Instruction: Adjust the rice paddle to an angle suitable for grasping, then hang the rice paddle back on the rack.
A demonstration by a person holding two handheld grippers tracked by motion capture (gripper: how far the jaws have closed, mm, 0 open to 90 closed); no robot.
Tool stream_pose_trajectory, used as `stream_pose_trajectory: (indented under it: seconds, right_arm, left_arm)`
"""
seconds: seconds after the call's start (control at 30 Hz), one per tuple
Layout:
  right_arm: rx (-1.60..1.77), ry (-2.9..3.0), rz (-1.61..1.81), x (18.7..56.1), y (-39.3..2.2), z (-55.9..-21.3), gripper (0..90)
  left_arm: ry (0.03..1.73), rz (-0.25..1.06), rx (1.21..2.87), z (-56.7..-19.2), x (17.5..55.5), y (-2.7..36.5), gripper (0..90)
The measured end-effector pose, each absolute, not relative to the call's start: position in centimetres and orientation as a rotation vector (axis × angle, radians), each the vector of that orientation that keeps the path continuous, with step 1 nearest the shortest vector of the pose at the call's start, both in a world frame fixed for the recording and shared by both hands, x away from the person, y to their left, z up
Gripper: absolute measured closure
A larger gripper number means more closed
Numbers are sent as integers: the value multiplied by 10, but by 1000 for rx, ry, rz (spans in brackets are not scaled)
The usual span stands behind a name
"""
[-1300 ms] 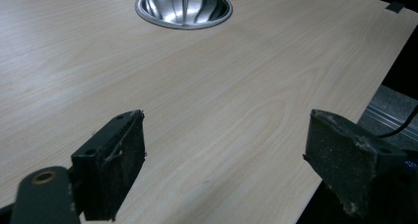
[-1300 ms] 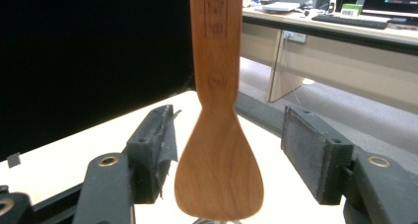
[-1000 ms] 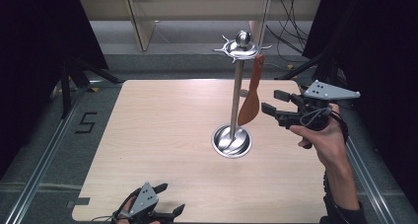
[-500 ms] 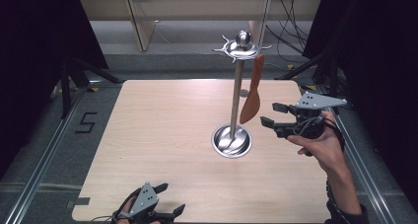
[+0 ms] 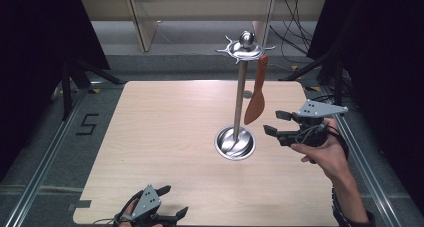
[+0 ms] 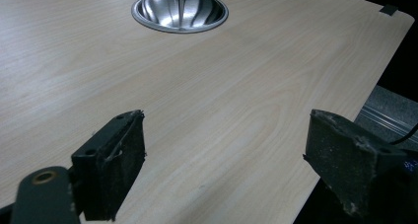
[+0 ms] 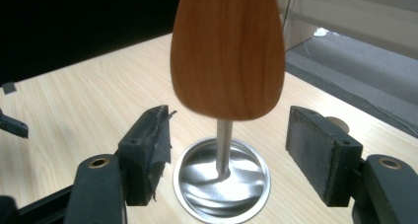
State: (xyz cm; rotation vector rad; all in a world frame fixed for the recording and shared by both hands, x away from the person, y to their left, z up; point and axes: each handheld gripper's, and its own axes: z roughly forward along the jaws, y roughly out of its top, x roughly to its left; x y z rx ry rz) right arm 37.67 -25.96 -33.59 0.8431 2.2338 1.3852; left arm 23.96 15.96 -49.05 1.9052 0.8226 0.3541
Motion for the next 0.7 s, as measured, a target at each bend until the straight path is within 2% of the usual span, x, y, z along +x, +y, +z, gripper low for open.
stream_pose_trajectory:
  seconds: [0.7]
  right_arm:
    - [894,2296,1304,371,-273,-366,333]
  left_arm:
    - [829,359,1912,-491,239,160,147]
